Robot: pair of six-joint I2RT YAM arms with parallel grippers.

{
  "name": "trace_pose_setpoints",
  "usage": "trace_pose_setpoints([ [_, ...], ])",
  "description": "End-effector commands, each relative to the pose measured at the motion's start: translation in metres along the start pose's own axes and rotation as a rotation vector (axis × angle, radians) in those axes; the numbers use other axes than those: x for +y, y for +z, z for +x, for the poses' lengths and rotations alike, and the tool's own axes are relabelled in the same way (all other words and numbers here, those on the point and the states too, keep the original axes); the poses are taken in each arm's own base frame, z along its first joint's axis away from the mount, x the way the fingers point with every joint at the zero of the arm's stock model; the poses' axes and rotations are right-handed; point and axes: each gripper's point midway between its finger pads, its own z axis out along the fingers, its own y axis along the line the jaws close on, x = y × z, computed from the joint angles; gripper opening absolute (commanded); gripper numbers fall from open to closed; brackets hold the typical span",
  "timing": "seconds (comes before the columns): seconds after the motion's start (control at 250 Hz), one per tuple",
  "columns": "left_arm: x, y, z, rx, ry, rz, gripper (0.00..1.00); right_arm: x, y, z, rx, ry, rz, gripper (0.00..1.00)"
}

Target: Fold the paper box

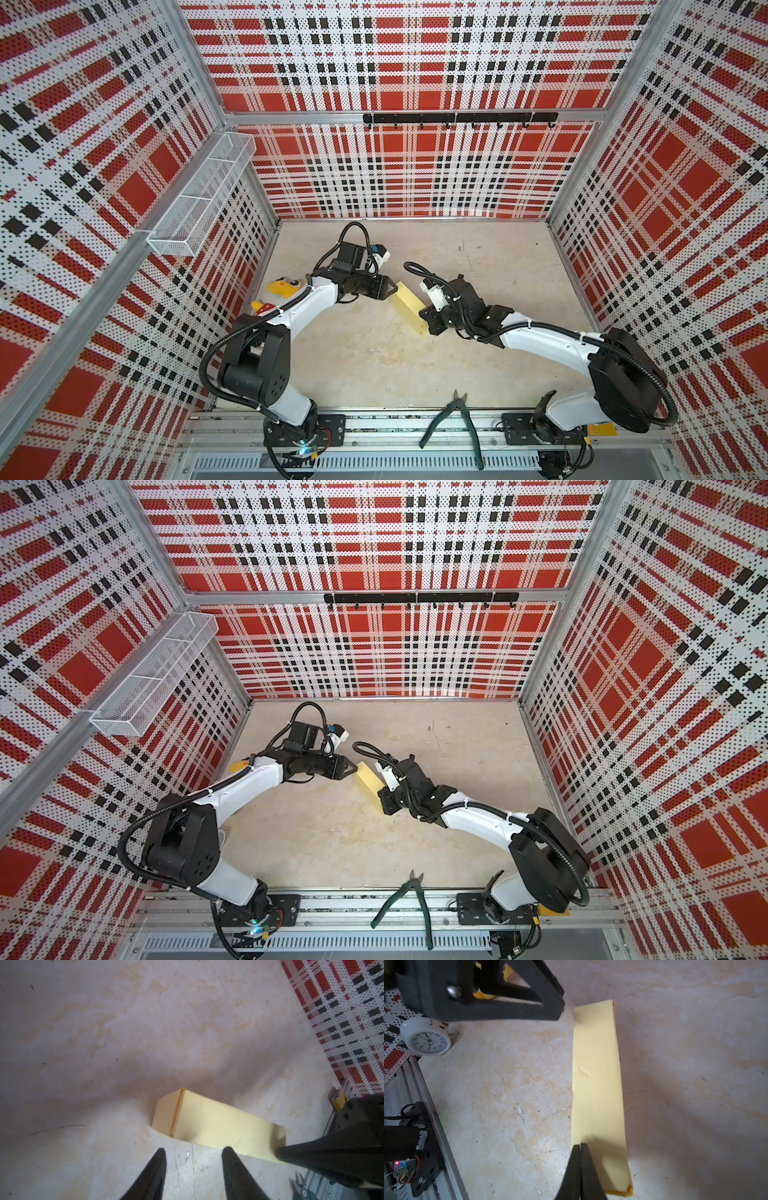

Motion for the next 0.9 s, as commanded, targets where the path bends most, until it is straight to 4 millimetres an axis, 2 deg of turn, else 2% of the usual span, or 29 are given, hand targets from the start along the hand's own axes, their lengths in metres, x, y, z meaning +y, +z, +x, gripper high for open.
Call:
trace_pose_setpoints([
  [0.0,-0.002,-0.001,-0.006,0.013,-0.004,0.006,0.49,-0.030,0.005,0.078,0.256,0.035,0.111,0.05],
  [0.236,0.023,0.019,0.003,0.095,-0.017,-0.068,0.49,-0.028,0.004,0.074,0.249,0.031,0.105,0.05],
  [0.56,0.035,0.033,0.026,0.162,-0.021,-0.086,0.47,-0.027,-0.001,0.065,0.221,0.010,0.109,0.08],
  [0.688,0.035,0.035,0.033,0.168,-0.029,-0.084,0.47,-0.026,-0.004,0.054,0.204,-0.009,0.117,0.19],
  [0.82,0.033,0.035,0.035,0.164,-0.023,-0.080,0.47,-0.023,-0.011,0.033,0.159,-0.045,0.143,0.44],
  [0.896,0.032,0.034,0.035,0.163,-0.022,-0.078,0.47,-0.022,-0.014,0.020,0.140,-0.074,0.160,0.52],
])
